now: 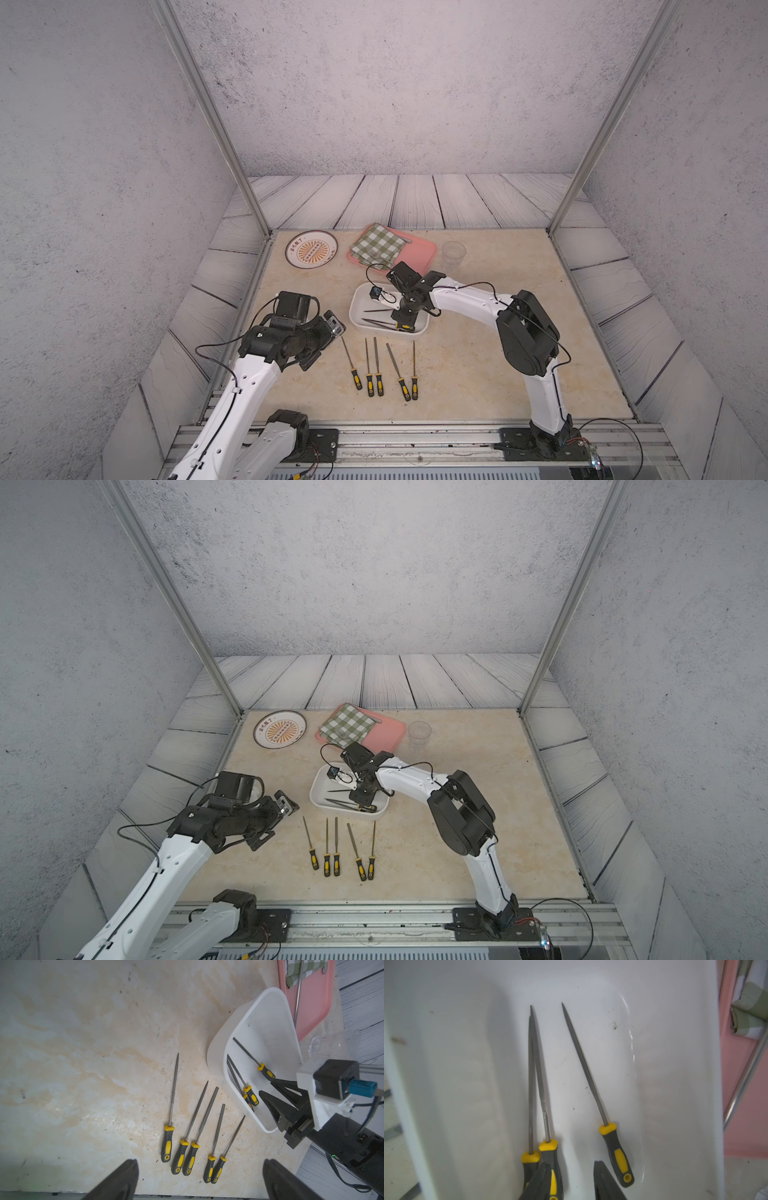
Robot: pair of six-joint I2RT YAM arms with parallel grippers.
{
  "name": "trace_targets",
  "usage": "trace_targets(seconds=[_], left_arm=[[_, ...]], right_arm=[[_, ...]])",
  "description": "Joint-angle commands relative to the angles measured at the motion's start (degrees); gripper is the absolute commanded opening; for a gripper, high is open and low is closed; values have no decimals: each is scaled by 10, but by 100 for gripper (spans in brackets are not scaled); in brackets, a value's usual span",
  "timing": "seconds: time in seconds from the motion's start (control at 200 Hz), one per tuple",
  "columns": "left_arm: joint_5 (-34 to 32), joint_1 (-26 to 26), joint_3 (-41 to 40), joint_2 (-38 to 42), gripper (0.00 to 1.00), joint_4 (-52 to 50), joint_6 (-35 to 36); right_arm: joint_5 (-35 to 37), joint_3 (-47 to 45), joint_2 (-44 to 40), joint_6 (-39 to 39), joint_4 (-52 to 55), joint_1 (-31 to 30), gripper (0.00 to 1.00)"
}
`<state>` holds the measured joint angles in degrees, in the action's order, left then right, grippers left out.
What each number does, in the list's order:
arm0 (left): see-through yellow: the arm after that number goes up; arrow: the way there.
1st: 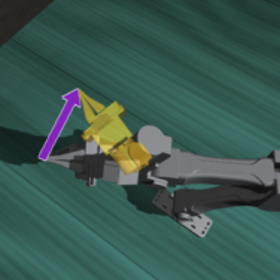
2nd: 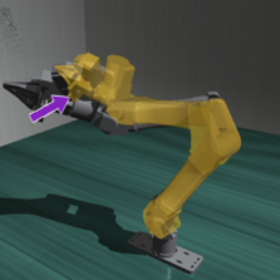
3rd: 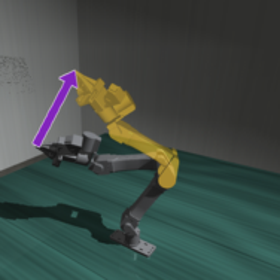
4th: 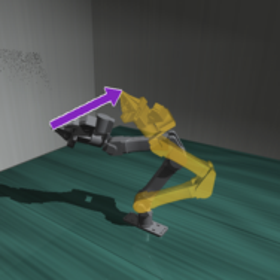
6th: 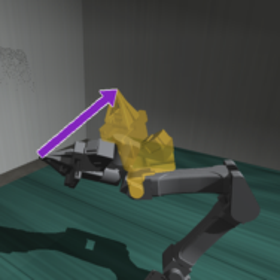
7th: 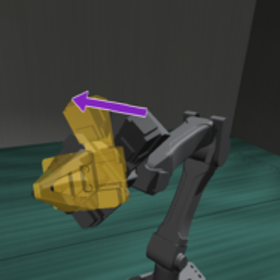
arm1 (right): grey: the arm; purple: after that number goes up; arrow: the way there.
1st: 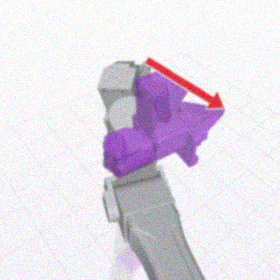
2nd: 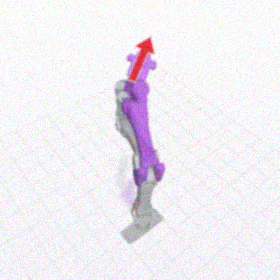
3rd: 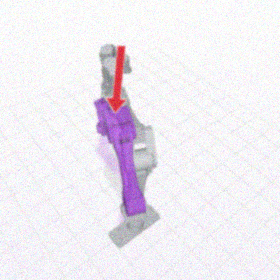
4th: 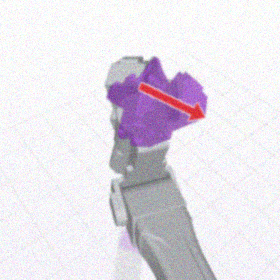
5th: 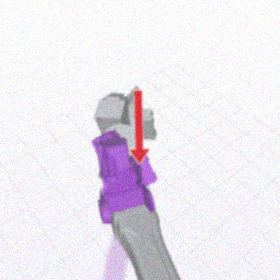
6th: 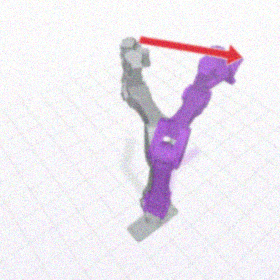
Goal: Put the file tool into the storage box
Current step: Place the file tool in the storage box.
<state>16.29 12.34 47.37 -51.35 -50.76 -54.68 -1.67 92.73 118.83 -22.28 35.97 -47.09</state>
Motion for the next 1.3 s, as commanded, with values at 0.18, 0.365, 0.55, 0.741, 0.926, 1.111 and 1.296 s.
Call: trace_targets(seconds=[0.18,0.365,0.55,0.741,0.926,1.111,1.296], left_arm=[[8,-3,14,-13,99,15,-10],[22,-3,18,-36,99,31,-9],[25,-1,13,-41,99,37,-9],[26,0,4,-34,99,37,-12],[26,0,-3,-20,99,35,-18],[25,0,-12,-12,99,35,-18],[33,0,-15,-13,99,37,-16]], right_arm=[[-46,1,-60,146,-16,9,38],[-37,-13,-56,227,-20,13,38],[-18,38,-6,266,13,32,38],[-18,83,45,293,19,38,35],[17,89,66,310,26,38,30],[30,84,84,310,30,37,27],[11,61,78,308,24,35,26]])
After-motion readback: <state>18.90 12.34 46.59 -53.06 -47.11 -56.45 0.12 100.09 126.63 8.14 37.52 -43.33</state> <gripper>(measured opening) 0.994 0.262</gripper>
